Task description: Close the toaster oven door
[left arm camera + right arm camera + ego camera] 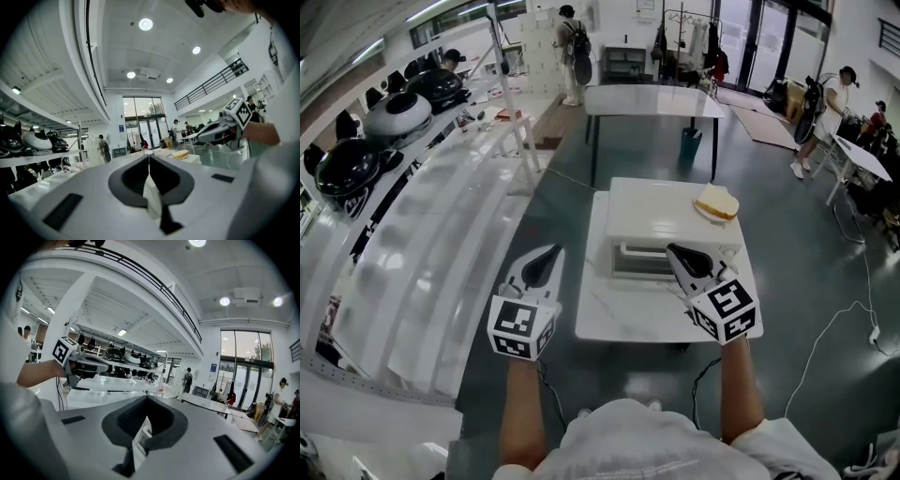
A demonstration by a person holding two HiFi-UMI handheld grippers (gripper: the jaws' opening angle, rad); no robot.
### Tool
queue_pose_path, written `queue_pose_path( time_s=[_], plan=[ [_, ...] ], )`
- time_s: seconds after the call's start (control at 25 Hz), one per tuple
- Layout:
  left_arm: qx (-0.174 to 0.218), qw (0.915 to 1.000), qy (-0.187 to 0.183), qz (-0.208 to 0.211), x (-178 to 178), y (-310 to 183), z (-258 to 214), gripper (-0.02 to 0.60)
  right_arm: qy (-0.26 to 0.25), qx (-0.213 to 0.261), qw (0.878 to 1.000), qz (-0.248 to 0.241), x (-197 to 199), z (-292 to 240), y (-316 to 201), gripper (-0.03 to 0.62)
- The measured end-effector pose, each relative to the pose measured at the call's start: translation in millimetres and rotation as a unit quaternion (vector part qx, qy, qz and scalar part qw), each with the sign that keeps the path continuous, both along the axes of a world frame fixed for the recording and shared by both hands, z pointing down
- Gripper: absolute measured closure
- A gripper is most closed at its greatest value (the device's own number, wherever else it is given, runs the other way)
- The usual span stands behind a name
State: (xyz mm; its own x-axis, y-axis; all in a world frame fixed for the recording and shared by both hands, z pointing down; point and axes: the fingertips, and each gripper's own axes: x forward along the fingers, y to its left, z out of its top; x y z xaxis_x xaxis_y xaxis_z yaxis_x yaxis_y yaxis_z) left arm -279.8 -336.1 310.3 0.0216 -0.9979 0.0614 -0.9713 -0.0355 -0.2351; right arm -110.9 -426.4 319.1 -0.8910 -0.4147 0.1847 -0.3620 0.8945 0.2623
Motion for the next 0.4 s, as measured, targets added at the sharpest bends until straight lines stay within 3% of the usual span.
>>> queue_pose_path(
  time_s=[0.4],
  plan=[
    [-0.007,1.0000,0.002,0.003,0.0,-2.7,8.6,0.561,0.004,0.001,1.000,0.005,-0.3,8.1,-3.8,0.579]
  ],
)
